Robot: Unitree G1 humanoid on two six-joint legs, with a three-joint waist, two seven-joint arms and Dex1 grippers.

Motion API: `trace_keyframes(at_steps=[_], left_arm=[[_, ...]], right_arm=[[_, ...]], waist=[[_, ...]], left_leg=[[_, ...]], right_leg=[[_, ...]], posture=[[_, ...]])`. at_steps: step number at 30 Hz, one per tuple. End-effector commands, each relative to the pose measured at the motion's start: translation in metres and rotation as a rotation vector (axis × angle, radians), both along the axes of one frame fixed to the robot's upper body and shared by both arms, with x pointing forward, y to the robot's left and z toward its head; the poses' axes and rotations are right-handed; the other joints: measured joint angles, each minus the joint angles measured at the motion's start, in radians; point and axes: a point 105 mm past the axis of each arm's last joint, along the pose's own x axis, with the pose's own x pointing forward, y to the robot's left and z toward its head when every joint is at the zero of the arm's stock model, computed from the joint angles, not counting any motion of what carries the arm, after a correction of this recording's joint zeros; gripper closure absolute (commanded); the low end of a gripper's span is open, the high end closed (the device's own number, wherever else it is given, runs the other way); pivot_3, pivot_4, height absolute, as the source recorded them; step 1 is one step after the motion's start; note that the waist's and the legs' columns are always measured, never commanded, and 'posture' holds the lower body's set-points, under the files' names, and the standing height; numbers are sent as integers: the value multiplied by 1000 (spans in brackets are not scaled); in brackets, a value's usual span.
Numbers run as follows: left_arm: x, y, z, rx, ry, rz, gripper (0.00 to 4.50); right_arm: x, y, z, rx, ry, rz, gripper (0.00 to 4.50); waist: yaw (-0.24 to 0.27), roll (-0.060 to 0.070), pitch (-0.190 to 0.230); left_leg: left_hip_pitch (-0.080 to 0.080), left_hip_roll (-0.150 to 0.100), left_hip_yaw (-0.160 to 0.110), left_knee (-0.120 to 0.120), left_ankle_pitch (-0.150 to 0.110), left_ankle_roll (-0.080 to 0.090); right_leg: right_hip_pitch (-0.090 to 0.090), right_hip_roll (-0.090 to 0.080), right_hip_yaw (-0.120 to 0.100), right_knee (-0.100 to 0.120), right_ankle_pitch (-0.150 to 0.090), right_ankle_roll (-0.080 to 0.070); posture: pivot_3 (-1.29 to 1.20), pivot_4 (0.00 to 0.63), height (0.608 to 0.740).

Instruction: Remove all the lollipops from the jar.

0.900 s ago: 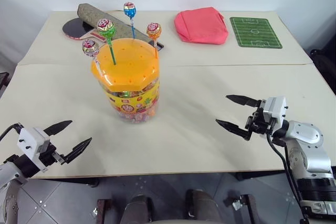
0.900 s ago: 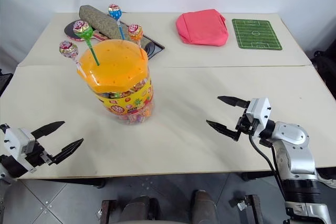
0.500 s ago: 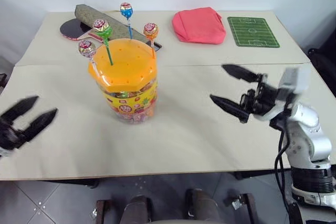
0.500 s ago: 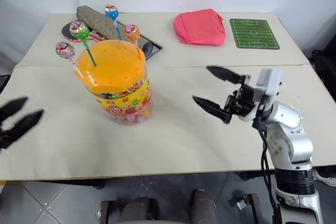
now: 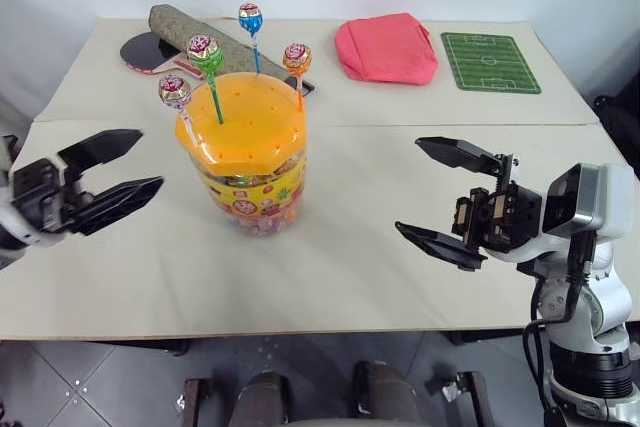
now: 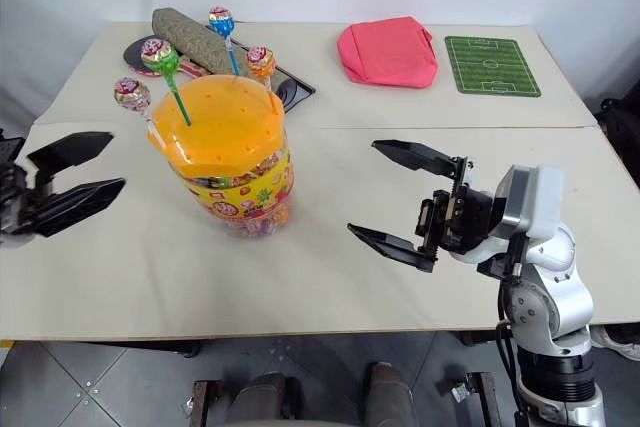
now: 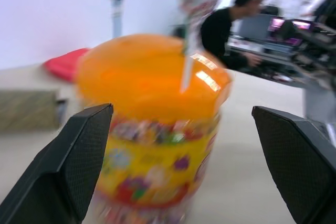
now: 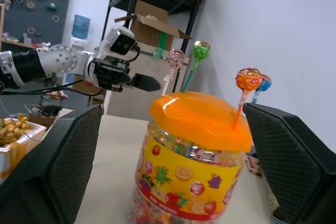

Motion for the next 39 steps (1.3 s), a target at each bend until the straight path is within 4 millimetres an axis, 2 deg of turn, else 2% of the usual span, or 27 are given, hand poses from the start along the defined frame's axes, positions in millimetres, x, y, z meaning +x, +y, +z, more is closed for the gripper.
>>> trace_keyframes(at_steps=[1, 2, 4, 8, 16, 20, 22, 25, 27, 29, 31, 34, 36, 39], left_arm=[[3, -10, 15, 14, -74, -26, 0], [4, -13, 17, 14, -79, -41, 384], [7, -17, 19, 12, -87, -53, 832], [19, -28, 12, 60, -80, -71, 2015], [27, -33, 17, 14, -94, -92, 4427], [18, -23, 47, -218, -100, -138, 4472], [12, -15, 55, -285, -82, -155, 4472], [14, 25, 54, -383, -17, 20, 4472], [21, 52, 35, -366, 76, 181, 4472], [28, 87, -7, -272, 253, 429, 4472], [25, 104, -44, -121, 388, 576, 4472], [19, 114, -78, -48, 550, 673, 4472], [12, 114, -114, 52, 671, 741, 4472], [7, 111, -134, 107, 729, 776, 4472]], right_arm=[[-2, -1, 2, -5, -36, -7, 41], [-2, -1, 0, -10, -34, -8, 0], [-1, -1, 0, -11, -34, -12, 0], [1, -1, 0, -8, -38, -21, 0], [-1, 0, -1, -10, -28, -21, 0], [-1, 2, -2, -10, -30, -5, 0], [-1, 5, -3, -18, -38, 15, 0], [0, 15, -7, -67, -58, 99, 0], [1, 19, -10, -106, -58, 146, 0], [1, 23, -21, -213, -38, 217, 0], [5, 24, -32, -306, -3, 240, 0], [10, 24, -41, -363, 9, 247, 0], [19, 22, -50, -417, 26, 205, 0], [25, 21, -53, -426, 37, 176, 0]], waist=[[2, 0, 0], [3, 0, 0], [3, 0, 0], [4, 0, 0], [4, 0, 0], [6, 0, 0], [4, 0, 0], [-11, 0, 0], [-23, 0, 0], [-29, 0, 0], [-26, 0, 0], [-14, -1, 0], [-5, -1, 0], [5, -1, 0]], left_leg=[[0, 0, 0, 0, 0, 0], [0, 0, 0, 0, 0, 0], [0, 0, 1, 0, 0, 0], [0, 0, 2, 1, 0, 0], [-1, 0, 3, 1, 0, 0], [-2, 0, 2, 3, 0, 0], [-2, 0, -1, 3, 0, 0], [0, 0, -3, 3, 0, 0], [1, 1, -4, 3, 0, 0], [2, 1, -3, 2, 0, 0], [2, 0, -3, 1, 0, 0], [0, 0, -1, 1, 0, 0], [-1, 0, -1, 2, 0, 0], [-1, 0, -2, 1, 0, 0]], right_leg=[[0, 0, 0, 0, 0, 0], [0, 0, 0, 0, 0, 0], [0, 0, 0, 0, 0, 0], [0, 0, 0, 0, 0, 0], [0, 0, 0, 0, 0, 0], [0, 0, -1, 1, 0, 0], [1, 0, -1, 1, 0, 0], [1, 0, 0, 1, 0, 0], [1, 0, 0, 2, 0, 0], [1, 0, 0, 2, 0, 0], [1, 0, 1, 1, 0, 0], [0, 0, 0, 1, 0, 0], [0, 0, -1, 1, 0, 0], [0, -1, 0, 1, 0, 0]], posture=[[0, 150, 740], [0, 150, 740], [0, 150, 740], [0, 150, 740], [0, 150, 740], [0, 150, 740], [0, 150, 740], [0, 150, 740], [0, 150, 740], [0, 150, 740], [0, 150, 740], [0, 150, 740], [0, 150, 740], [0, 150, 740]])
